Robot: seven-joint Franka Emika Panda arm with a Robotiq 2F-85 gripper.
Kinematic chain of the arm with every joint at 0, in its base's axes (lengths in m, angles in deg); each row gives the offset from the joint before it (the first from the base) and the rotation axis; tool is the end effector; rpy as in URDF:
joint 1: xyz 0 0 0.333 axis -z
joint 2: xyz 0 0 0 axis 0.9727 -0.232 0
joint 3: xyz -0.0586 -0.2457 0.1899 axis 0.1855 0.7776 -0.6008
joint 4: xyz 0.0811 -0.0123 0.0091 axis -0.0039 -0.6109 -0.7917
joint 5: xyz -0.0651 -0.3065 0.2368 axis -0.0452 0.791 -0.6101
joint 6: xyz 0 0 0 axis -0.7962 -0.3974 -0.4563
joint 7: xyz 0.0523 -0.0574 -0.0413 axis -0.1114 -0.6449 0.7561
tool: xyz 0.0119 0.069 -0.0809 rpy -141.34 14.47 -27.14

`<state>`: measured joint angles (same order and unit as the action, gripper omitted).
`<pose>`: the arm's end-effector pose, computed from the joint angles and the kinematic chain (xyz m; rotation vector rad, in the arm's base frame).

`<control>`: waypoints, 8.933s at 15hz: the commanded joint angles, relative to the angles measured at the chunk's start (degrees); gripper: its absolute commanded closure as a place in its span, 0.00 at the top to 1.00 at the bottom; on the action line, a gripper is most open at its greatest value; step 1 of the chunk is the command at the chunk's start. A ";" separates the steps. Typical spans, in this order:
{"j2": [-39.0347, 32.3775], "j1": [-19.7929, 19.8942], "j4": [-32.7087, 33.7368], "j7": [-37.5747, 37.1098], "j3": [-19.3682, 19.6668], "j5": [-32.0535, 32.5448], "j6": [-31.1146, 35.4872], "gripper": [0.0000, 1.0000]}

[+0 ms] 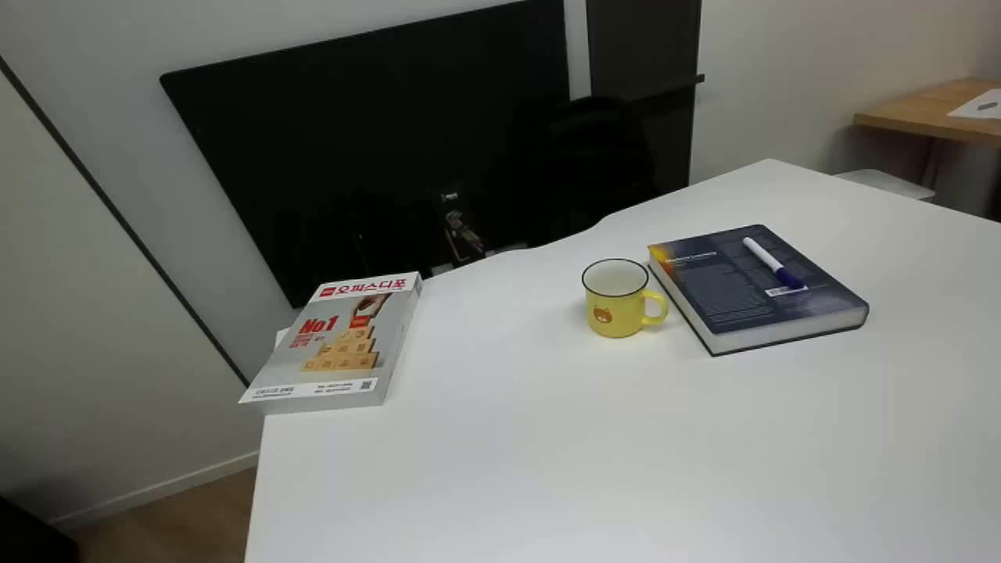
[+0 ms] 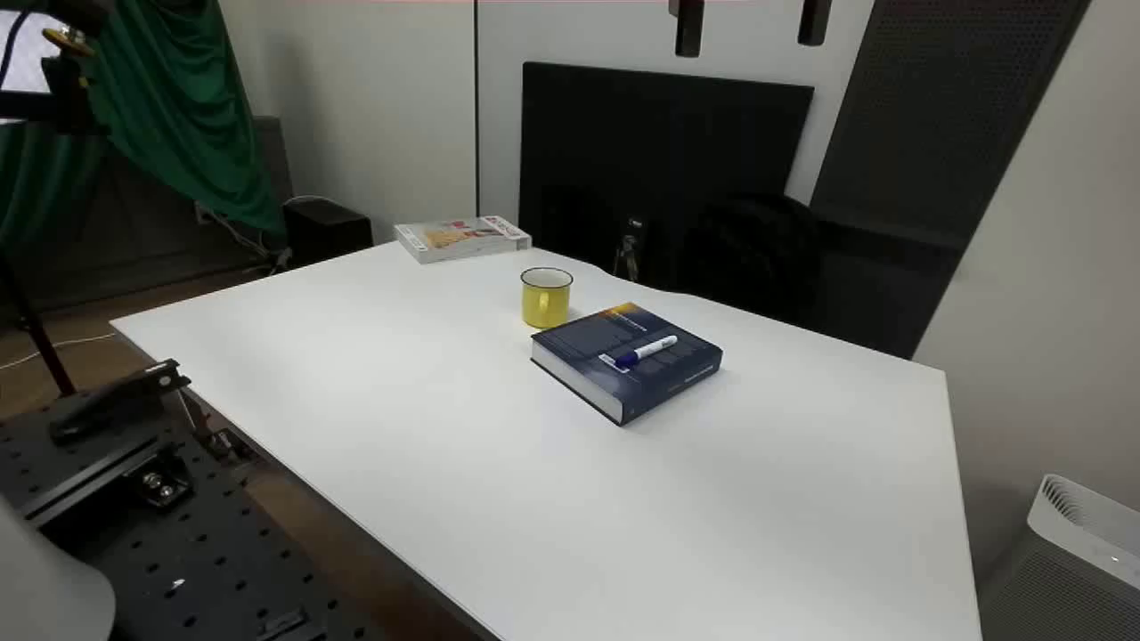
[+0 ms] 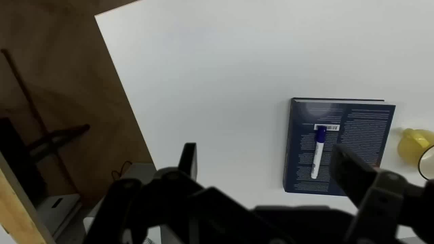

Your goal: Put the marker inside the mug cup

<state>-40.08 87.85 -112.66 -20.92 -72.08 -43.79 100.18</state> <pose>0.4500 -0.1889 0.4807 3.0087 -0.3961 0.0204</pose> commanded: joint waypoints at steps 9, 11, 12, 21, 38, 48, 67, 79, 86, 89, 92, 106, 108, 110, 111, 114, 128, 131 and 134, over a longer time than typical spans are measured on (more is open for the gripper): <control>-2.59 -2.50 -0.71 -0.19 -1.67 -1.33 3.11 1.00; -5.68 -4.29 -0.39 -0.51 -3.07 -3.11 5.34 1.00; -7.89 -5.29 0.31 -0.54 -3.88 -4.10 6.12 1.00; -29.92 -10.25 11.95 -11.96 -7.39 -7.12 19.29 1.00; -50.33 -13.65 31.50 -29.83 -2.12 -8.20 19.52 1.00; -58.16 -11.22 39.59 -21.82 -4.11 -10.15 17.94 1.00; -75.02 -8.01 54.40 -20.04 -4.77 -14.03 19.49 1.00; -74.38 -9.18 53.81 -24.33 -2.33 -14.04 18.72 0.39; -73.75 -8.87 55.71 -31.02 1.91 -13.48 15.43 0.00; -73.59 -8.85 56.13 -31.42 2.39 -13.28 13.24 0.29; -72.81 -9.61 54.27 -30.68 1.41 -13.40 14.05 0.47; -72.12 -13.38 49.38 -31.06 -0.22 -13.28 14.99 1.00; -71.94 -13.27 49.34 -30.93 0.06 -13.15 14.94 1.00; -71.83 -12.93 49.05 -30.35 0.12 -13.21 15.70 1.00; -71.95 -12.84 48.95 -30.42 0.33 -13.19 16.29 1.00; -71.99 -12.28 48.72 -30.06 0.31 -13.54 17.23 0.67; -71.96 -11.24 51.50 -32.51 0.82 -15.31 13.22 0.04; -71.17 -13.26 53.61 -33.20 0.65 -14.33 12.56 0.04; -69.57 -15.97 54.94 -33.40 0.11 -13.71 13.35 0.04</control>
<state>-111.84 74.32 -59.03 -51.61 -71.80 -59.15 114.90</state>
